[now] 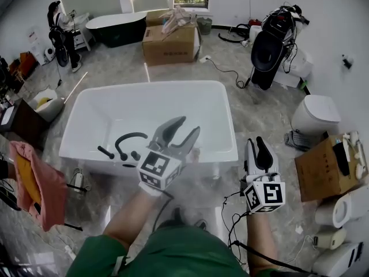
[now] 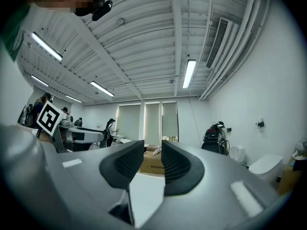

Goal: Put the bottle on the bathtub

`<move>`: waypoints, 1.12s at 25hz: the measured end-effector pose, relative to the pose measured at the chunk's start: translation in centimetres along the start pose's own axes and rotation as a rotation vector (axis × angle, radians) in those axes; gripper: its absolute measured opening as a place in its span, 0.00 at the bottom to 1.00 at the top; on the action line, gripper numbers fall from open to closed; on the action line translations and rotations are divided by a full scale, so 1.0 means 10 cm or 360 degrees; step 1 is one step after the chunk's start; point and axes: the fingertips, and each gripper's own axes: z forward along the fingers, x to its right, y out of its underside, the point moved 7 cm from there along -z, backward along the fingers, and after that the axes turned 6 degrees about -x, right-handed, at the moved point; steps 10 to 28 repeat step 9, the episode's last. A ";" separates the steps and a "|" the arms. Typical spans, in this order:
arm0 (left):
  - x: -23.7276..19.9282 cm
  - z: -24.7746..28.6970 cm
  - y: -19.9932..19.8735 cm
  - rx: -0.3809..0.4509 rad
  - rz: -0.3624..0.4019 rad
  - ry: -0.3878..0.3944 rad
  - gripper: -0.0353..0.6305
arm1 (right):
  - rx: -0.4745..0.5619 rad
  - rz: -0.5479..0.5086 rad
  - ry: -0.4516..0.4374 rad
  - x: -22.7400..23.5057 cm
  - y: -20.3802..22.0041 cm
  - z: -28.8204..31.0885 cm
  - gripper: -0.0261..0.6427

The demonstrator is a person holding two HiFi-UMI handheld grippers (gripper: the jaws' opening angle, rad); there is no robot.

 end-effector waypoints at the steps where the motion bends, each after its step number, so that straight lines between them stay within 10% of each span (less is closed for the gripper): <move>1: -0.01 0.02 0.00 0.0000 0.0001 0.0002 0.34 | -0.0002 0.0003 0.0000 0.01 0.01 0.01 0.19; 28: -0.11 0.13 0.08 -0.0002 -0.0012 0.0023 0.34 | -0.0037 0.0026 0.0021 0.03 0.08 0.14 0.19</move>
